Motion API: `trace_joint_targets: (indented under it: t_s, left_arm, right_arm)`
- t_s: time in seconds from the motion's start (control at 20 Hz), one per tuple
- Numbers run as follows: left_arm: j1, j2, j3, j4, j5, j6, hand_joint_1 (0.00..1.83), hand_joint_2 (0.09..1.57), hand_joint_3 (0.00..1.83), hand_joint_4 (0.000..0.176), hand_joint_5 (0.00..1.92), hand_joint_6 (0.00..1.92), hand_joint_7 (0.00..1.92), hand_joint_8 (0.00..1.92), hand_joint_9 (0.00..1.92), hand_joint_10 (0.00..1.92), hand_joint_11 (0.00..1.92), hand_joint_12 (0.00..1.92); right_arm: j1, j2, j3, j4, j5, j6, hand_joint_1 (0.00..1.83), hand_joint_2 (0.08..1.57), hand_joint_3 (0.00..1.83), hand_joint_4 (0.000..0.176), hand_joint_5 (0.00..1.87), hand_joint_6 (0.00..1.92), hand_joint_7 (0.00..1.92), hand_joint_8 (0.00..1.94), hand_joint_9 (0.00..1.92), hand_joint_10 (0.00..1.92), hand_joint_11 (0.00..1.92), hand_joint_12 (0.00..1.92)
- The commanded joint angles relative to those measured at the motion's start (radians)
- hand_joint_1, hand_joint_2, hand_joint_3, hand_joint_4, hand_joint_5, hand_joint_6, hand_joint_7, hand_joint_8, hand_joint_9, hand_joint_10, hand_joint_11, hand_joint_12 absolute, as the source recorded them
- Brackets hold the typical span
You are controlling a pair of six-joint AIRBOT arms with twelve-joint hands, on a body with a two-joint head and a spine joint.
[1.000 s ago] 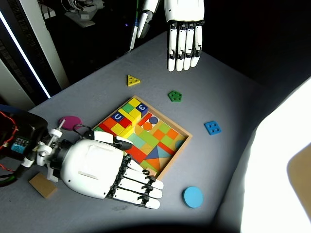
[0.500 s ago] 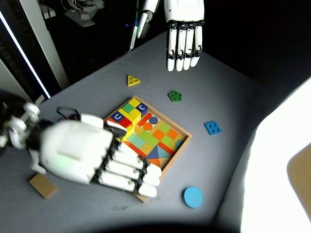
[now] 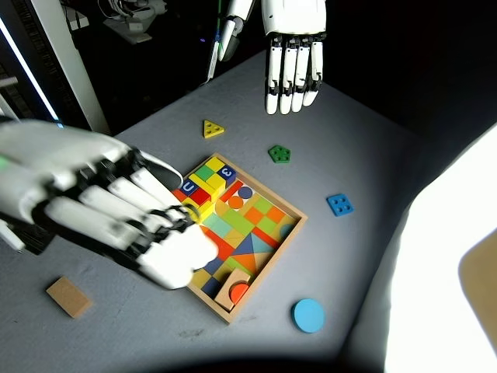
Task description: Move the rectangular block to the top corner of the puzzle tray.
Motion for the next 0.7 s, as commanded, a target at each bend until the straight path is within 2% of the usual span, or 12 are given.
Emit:
trace_joint_targets:
  t_s: [0.0,0.05,0.1,0.15,0.25,0.3,0.35,0.4,0.45,0.5,0.55,0.65]
  left_arm:
    - [-0.011,0.001,-0.001,0.01,0.082,-0.003,0.06,1.2,0.0,0.0,0.48,0.01,0.52,0.01,0.49,0.01,0.03,0.95]
    - [-0.011,0.001,-0.001,0.01,0.082,-0.003,0.09,1.2,0.0,0.0,0.54,0.01,0.61,0.01,0.56,0.02,0.08,0.95]
    - [-0.011,0.001,-0.001,0.01,0.082,-0.003,0.12,1.22,0.0,0.0,0.63,0.01,0.75,0.01,0.7,0.03,0.16,1.03]
    - [-0.011,0.001,-0.001,0.01,0.082,-0.003,0.2,1.21,0.0,0.0,0.76,0.02,0.88,0.03,0.81,0.06,0.27,1.13]
    - [-0.011,0.001,-0.001,0.01,0.082,-0.003,0.19,1.22,0.0,0.0,0.83,0.03,0.95,0.05,0.88,0.1,0.32,1.22]
    - [-0.011,0.001,-0.001,0.01,0.082,-0.003,0.18,1.23,0.0,0.0,0.92,0.02,1.03,0.1,0.88,0.35,0.39,1.31]
    - [-0.011,0.001,-0.001,0.01,0.082,-0.003,0.2,1.23,0.0,0.0,1.01,0.06,0.97,0.44,0.78,0.85,0.45,1.45]
    - [-0.011,0.001,-0.001,0.01,0.082,-0.003,0.19,1.24,0.0,0.0,0.86,0.65,0.86,0.9,0.73,1.2,0.48,1.56]
    - [-0.011,0.001,-0.001,0.01,0.082,-0.003,0.21,1.24,0.0,0.0,0.74,1.06,0.81,1.13,0.72,1.33,0.52,1.59]
    - [-0.011,0.001,-0.001,0.01,0.082,-0.003,0.22,1.23,0.0,0.0,0.71,1.19,0.84,1.28,0.76,1.46,0.58,1.63]
    - [-0.01,0.001,-0.001,0.01,0.082,-0.003,0.18,1.23,0.0,0.0,0.66,1.55,0.87,1.47,0.84,1.58,0.67,1.7]
    - [-0.01,0.001,-0.001,0.01,0.082,-0.003,0.16,1.24,0.0,0.0,0.68,1.5,0.88,1.52,0.87,1.63,0.7,1.74]
  right_arm:
    - [0.002,0.005,-0.013,-0.085,0.16,-0.002,0.01,1.24,0.0,0.0,0.76,0.73,0.83,0.44,0.52,1.13,0.16,1.88]
    - [-0.003,0.005,-0.031,-0.087,0.211,-0.001,0.03,1.24,0.0,0.0,0.75,0.89,0.79,0.78,0.56,1.35,0.29,1.91]
    - [-0.005,0.006,-0.047,-0.099,0.232,-0.003,0.11,1.23,0.0,0.0,0.73,1.38,0.75,1.4,0.63,1.76,0.49,1.92]
    - [-0.006,0.008,-0.059,-0.112,0.245,-0.002,0.11,1.23,0.0,0.0,0.73,1.56,0.78,1.58,0.68,1.82,0.56,1.92]
    - [-0.004,0.009,-0.07,-0.125,0.26,-0.002,0.09,1.23,0.0,0.0,0.75,1.62,0.81,1.68,0.73,1.89,0.64,1.92]
    - [-0.004,0.01,-0.076,-0.137,0.263,-0.003,0.08,1.23,0.0,0.0,0.79,1.6,0.88,1.74,0.85,1.91,0.76,1.92]
    - [-0.005,0.012,-0.079,-0.14,0.263,-0.004,0.05,1.24,0.0,0.0,0.85,1.63,0.98,1.8,0.95,1.92,0.86,1.92]
    - [-0.005,0.014,-0.081,-0.14,0.262,-0.004,0.05,1.23,0.0,0.0,0.91,1.83,1.04,1.86,1.04,1.92,0.93,1.92]
    - [-0.004,0.016,-0.082,-0.144,0.261,-0.004,0.06,1.23,0.0,0.0,0.94,1.88,1.09,1.88,1.1,1.92,0.98,1.92]
    - [-0.002,0.019,-0.082,-0.153,0.259,-0.003,0.08,1.23,0.0,0.0,0.96,1.88,1.15,1.89,1.17,1.92,0.98,1.92]
    - [0.001,0.021,-0.082,-0.159,0.257,-0.003,0.05,1.24,0.0,0.0,1.06,1.75,1.25,1.85,1.3,1.92,1.09,1.92]
    - [0.011,0.038,-0.085,-0.159,0.231,0.009,0.06,1.24,0.0,0.0,1.12,1.81,1.29,1.88,1.37,1.92,1.23,1.92]
